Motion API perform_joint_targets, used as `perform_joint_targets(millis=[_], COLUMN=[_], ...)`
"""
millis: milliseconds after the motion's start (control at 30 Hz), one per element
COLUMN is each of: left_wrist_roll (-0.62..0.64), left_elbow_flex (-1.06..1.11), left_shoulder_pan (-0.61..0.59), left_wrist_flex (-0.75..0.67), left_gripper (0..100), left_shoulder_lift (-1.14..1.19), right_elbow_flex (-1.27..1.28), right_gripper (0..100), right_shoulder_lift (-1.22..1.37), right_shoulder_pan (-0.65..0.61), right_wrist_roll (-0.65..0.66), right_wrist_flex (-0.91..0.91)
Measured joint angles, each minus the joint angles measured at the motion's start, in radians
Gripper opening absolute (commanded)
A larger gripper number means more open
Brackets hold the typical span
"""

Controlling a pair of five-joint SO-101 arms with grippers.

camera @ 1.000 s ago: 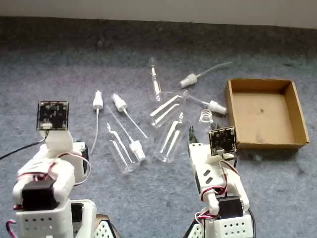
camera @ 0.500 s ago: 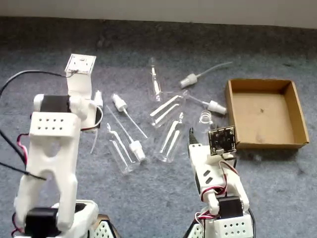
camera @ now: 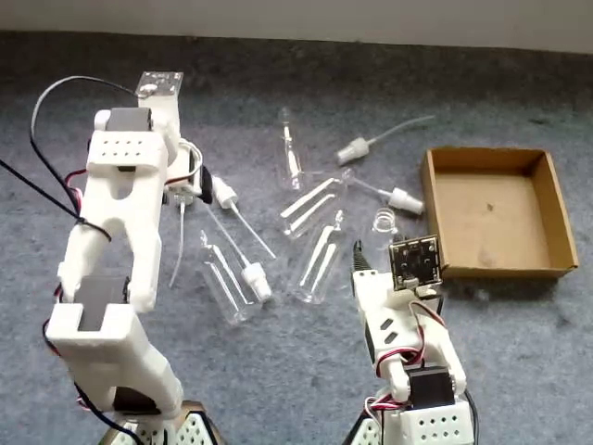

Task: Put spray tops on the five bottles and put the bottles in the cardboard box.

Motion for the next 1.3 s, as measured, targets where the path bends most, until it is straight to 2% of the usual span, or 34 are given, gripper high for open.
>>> perform_joint_targets(millis=[400,833,1100,1200,1300], left_wrist_roll=[0.006,0.009,0.009,0.011,0.011], left_elbow_flex=[-0.348,-0.408,-0.408,-0.408,-0.408], left_shoulder_pan=[-0.075,-0.074,-0.074,-0.074,-0.074], left_wrist_flex=[0.0,0.018,0.021,-0.009,-0.044], left_gripper=[23,22,7,10,17], left_shoulder_lift=[0.387,0.516,0.516,0.516,0.516], right_elbow_flex=[0.0,0.0,0.0,0.0,0.0], right_gripper=[9.5,9.5,9.5,9.5,9.5], right_shoulder_lift=[0.0,0.0,0.0,0.0,0.0], right_shoulder_pan=[0.0,0.0,0.0,0.0,0.0], right_wrist_roll=[0.0,0.0,0.0,0.0,0.0], right_wrist_flex=[0.0,0.0,0.0,0.002,0.003])
